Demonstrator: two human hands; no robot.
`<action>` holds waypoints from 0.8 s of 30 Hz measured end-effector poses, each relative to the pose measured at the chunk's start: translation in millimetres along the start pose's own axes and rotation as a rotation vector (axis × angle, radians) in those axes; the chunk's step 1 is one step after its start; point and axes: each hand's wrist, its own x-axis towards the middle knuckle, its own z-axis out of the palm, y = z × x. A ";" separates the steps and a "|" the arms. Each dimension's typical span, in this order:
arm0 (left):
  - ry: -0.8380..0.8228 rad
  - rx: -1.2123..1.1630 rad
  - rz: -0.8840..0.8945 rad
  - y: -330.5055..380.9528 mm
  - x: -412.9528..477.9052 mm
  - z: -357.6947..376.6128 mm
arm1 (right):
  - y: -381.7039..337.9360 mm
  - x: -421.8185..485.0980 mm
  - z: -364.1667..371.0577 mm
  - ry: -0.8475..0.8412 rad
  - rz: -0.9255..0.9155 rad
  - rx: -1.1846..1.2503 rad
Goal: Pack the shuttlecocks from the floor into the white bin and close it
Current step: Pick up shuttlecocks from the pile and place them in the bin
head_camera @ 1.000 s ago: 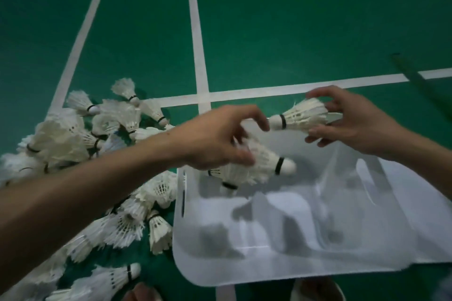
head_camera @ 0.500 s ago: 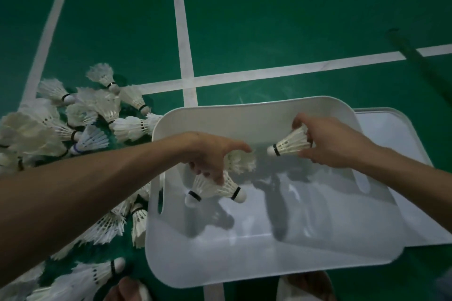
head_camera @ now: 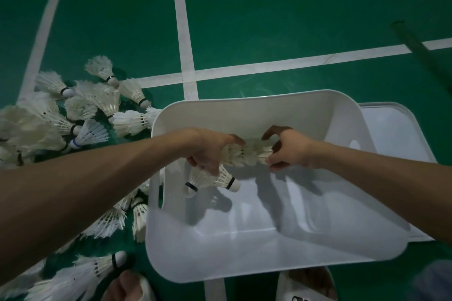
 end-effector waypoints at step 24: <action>0.092 -0.174 0.203 5.6 -25.1 -0.3 | -11.8 -44.4 -24.9 0.085 -0.176 -0.100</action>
